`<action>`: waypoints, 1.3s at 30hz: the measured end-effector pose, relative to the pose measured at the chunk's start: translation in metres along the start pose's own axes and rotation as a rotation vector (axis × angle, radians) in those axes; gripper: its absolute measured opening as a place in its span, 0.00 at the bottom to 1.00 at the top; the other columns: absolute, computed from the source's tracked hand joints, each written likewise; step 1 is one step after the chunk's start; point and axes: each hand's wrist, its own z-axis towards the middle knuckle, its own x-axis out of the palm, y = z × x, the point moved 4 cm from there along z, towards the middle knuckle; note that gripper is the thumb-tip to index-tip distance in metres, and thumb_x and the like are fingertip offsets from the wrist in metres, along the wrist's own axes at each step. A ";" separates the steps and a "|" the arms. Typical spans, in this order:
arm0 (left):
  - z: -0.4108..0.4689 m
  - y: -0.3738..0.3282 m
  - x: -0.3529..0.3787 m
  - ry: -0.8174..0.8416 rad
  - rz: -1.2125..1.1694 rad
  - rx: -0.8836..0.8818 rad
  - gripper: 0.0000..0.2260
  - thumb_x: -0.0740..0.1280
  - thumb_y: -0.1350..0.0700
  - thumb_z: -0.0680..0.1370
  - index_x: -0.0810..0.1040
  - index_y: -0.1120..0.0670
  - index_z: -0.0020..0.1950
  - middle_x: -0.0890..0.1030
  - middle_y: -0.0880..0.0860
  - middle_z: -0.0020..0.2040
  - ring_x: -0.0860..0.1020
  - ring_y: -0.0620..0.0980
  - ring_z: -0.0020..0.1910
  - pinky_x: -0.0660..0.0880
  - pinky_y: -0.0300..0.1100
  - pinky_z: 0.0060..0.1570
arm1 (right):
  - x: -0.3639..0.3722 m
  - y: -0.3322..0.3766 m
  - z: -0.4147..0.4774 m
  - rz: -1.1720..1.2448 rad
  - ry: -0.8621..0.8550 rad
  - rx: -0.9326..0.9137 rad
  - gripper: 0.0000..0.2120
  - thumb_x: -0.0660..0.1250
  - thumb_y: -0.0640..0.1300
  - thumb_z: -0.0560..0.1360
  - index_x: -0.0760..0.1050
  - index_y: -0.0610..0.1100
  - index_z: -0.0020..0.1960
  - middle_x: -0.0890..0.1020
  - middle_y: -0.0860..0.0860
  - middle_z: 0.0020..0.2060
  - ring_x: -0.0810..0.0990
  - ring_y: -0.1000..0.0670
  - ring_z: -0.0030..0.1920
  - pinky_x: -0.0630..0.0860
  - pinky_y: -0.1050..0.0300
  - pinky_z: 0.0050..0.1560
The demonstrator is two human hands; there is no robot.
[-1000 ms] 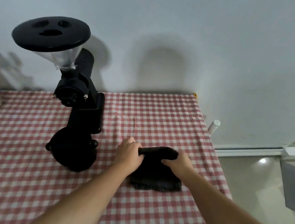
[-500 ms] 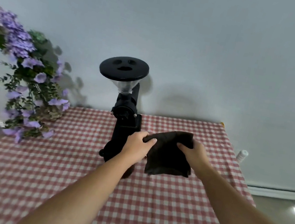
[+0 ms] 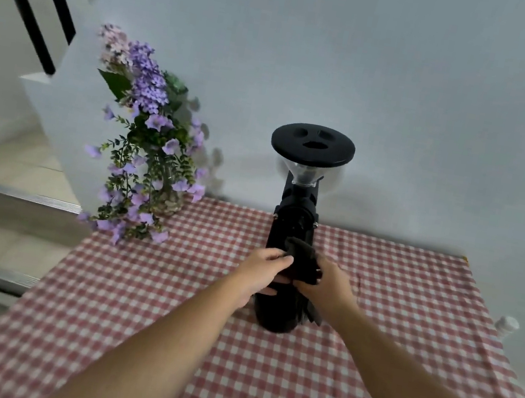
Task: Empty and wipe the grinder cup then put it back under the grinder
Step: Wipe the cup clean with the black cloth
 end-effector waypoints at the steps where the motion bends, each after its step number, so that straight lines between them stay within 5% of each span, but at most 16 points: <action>1: 0.001 0.001 -0.006 -0.010 0.057 0.013 0.05 0.62 0.52 0.82 0.76 0.48 0.55 0.80 0.46 0.52 0.80 0.45 0.49 0.77 0.44 0.49 | 0.000 0.000 0.001 -0.001 -0.038 -0.003 0.17 0.69 0.39 0.72 0.75 0.43 0.61 0.82 0.49 0.47 0.78 0.52 0.44 0.75 0.63 0.42; 5: 0.012 0.014 -0.024 -0.111 0.262 0.092 0.07 0.63 0.53 0.81 0.78 0.50 0.57 0.81 0.49 0.54 0.79 0.46 0.50 0.77 0.43 0.54 | -0.009 0.003 0.005 0.021 -0.187 0.012 0.10 0.66 0.39 0.73 0.76 0.43 0.54 0.80 0.50 0.40 0.78 0.53 0.37 0.72 0.65 0.31; 9: 0.026 0.038 -0.034 -0.144 0.513 0.126 0.18 0.66 0.52 0.79 0.72 0.52 0.69 0.76 0.50 0.66 0.77 0.50 0.61 0.75 0.45 0.59 | -0.009 0.006 0.015 -0.097 -0.243 -0.037 0.16 0.64 0.41 0.74 0.73 0.44 0.61 0.76 0.50 0.50 0.77 0.49 0.47 0.76 0.58 0.43; 14: 0.034 0.064 -0.025 -0.002 0.553 0.091 0.24 0.68 0.52 0.78 0.67 0.51 0.74 0.76 0.52 0.66 0.77 0.53 0.62 0.75 0.48 0.61 | 0.041 -0.014 0.015 -0.550 0.122 -0.082 0.27 0.60 0.43 0.77 0.59 0.53 0.74 0.64 0.50 0.69 0.66 0.46 0.66 0.74 0.51 0.60; 18: 0.032 0.073 -0.019 -0.061 0.577 0.146 0.16 0.69 0.57 0.77 0.75 0.55 0.64 0.80 0.54 0.57 0.79 0.52 0.56 0.75 0.42 0.53 | 0.052 -0.024 0.020 -0.731 0.176 -0.174 0.25 0.58 0.42 0.78 0.60 0.53 0.74 0.63 0.51 0.72 0.62 0.45 0.68 0.69 0.52 0.66; 22: 0.018 0.071 -0.004 -0.065 0.655 0.122 0.24 0.71 0.52 0.75 0.69 0.50 0.69 0.80 0.50 0.58 0.79 0.48 0.53 0.75 0.40 0.51 | 0.041 -0.031 0.027 -0.807 0.235 -0.291 0.26 0.57 0.39 0.77 0.61 0.55 0.73 0.65 0.55 0.72 0.63 0.47 0.65 0.62 0.53 0.69; 29: 0.019 0.071 0.008 0.033 0.748 0.103 0.51 0.75 0.44 0.71 0.39 0.42 0.79 0.80 0.51 0.60 0.80 0.50 0.53 0.76 0.42 0.51 | 0.045 -0.043 0.003 -0.511 0.094 -0.275 0.27 0.58 0.34 0.76 0.65 0.51 0.72 0.68 0.51 0.71 0.66 0.43 0.63 0.68 0.49 0.66; 35: 0.023 0.072 0.009 0.053 0.778 0.094 0.49 0.74 0.42 0.71 0.40 0.41 0.79 0.78 0.50 0.61 0.79 0.50 0.54 0.76 0.43 0.54 | 0.042 -0.049 -0.012 -0.289 0.145 -0.250 0.28 0.57 0.30 0.73 0.72 0.53 0.67 0.68 0.53 0.70 0.65 0.47 0.69 0.65 0.51 0.70; 39: 0.023 0.075 0.018 0.020 0.731 0.150 0.47 0.75 0.44 0.70 0.47 0.44 0.79 0.76 0.51 0.66 0.78 0.51 0.59 0.75 0.44 0.58 | 0.010 -0.050 0.007 -0.283 -0.019 -0.212 0.29 0.57 0.31 0.72 0.71 0.54 0.67 0.71 0.54 0.68 0.68 0.48 0.65 0.70 0.52 0.63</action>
